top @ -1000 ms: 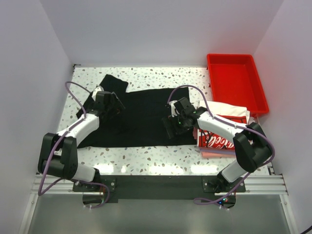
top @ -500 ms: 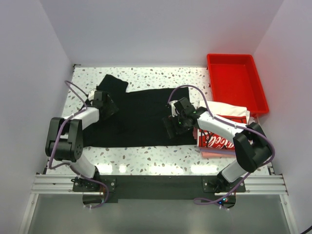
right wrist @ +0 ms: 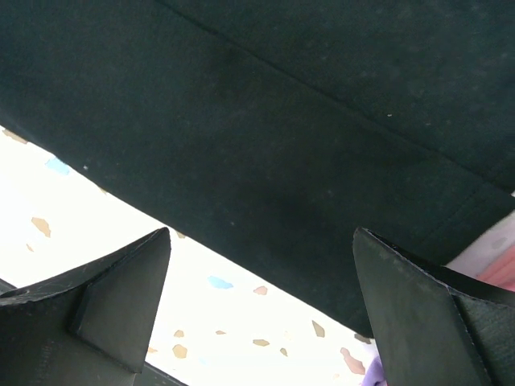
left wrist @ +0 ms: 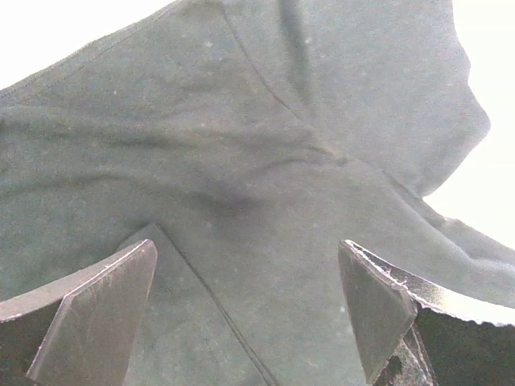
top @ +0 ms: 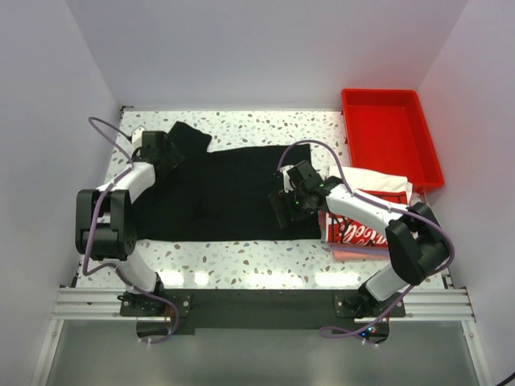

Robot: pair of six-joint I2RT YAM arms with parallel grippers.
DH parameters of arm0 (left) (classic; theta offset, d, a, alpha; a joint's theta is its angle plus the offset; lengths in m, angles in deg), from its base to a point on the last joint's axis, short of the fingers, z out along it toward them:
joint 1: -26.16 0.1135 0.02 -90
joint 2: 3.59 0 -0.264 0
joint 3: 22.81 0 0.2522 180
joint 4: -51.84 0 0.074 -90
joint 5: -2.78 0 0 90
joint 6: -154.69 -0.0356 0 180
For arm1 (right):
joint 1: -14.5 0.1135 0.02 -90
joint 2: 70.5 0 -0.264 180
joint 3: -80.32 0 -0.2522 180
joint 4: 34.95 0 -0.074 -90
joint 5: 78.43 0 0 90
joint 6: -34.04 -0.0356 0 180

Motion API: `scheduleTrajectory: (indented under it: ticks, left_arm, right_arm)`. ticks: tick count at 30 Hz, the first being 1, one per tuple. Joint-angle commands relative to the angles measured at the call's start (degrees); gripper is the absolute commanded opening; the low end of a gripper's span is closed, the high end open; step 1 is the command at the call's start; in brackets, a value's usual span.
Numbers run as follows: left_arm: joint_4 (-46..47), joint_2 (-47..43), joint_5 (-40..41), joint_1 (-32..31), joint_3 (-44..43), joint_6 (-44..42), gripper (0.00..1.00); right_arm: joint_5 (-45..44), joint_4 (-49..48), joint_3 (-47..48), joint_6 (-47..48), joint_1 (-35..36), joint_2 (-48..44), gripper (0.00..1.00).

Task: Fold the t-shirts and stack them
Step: Fold the tshirt

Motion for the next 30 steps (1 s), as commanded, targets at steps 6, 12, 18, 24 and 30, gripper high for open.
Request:
scheduleTrajectory:
  ticks: [6,12,18,24,30]
  left_arm:
    - [1.83,-11.96,-8.34,-0.58,7.08,1.04,1.00]
    - [3.43,-14.35,-5.92,-1.73,17.81,3.85,1.00]
    - [1.67,-16.45,-3.36,-1.55,23.00,5.08,1.00]
    - [-4.56,-19.87,0.15,-1.11,28.97,8.07,1.00]
    - [-11.15,-28.40,3.15,-1.02,33.46,11.67,1.00]
  right_arm:
    - [-1.87,-3.72,0.42,-3.75,0.11,-2.40,0.99]
    - [-2.48,-7.32,-0.45,-6.04,0.03,2.69,0.99]
    - [-1.34,-8.91,-1.86,-7.45,0.20,6.48,0.99]
    - [-0.99,-9.71,-8.26,-8.94,0.29,3.77,0.99]
    - [2.08,-9.71,-12.93,-9.47,1.17,-1.86,0.99]
